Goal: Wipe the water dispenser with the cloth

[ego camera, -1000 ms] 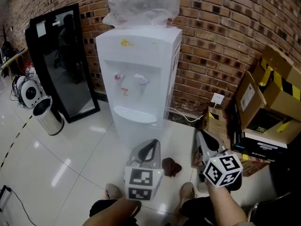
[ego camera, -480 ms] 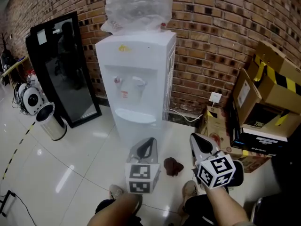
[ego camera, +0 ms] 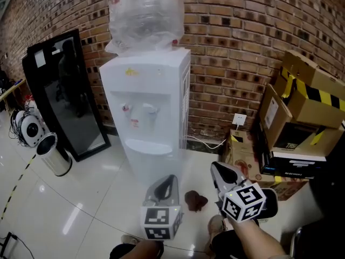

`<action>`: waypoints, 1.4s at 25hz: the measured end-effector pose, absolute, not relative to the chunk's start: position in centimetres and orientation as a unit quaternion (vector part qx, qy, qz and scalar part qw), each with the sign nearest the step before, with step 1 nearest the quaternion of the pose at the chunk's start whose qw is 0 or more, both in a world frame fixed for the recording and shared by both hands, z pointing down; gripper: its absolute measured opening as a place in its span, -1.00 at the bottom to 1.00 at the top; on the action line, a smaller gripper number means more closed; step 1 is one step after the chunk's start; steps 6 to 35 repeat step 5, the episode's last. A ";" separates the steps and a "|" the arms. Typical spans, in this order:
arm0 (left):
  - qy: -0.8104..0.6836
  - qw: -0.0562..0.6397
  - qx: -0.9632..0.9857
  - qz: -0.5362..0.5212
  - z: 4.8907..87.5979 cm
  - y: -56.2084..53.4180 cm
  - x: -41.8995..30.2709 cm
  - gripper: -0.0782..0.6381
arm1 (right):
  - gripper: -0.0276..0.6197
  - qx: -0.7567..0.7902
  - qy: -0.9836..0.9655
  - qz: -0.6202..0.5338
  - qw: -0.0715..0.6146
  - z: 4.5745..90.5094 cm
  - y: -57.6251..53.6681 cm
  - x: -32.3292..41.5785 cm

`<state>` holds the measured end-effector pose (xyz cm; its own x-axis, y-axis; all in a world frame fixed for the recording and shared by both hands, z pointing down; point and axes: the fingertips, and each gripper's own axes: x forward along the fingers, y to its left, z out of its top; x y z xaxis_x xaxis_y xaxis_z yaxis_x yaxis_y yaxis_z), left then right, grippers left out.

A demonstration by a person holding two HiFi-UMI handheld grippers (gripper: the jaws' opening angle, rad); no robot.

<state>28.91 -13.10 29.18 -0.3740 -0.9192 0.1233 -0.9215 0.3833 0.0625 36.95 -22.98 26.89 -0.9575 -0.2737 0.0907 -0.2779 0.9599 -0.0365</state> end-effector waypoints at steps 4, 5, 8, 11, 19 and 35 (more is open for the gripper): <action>-0.827 0.025 0.560 0.037 27.8 -13.7 27.6 -0.78 | -0.88 0.140 -0.989 0.023 0.042 27.3 -22.8 35.9; -0.827 0.021 0.560 0.042 27.8 -13.8 27.4 -0.78 | -0.88 0.141 -0.989 0.023 0.044 27.5 -22.7 35.7; -0.827 0.021 0.560 0.042 27.8 -13.8 27.4 -0.78 | -0.88 0.141 -0.989 0.023 0.044 27.5 -22.7 35.7; -0.827 0.021 0.560 0.042 27.8 -13.8 27.4 -0.78 | -0.88 0.141 -0.989 0.023 0.044 27.5 -22.7 35.7; -0.827 0.021 0.560 0.042 27.8 -13.8 27.4 -0.78 | -0.88 0.141 -0.989 0.023 0.044 27.5 -22.7 35.7; -0.827 0.021 0.560 0.042 27.8 -13.8 27.4 -0.78 | -0.88 0.141 -0.989 0.023 0.044 27.5 -22.7 35.7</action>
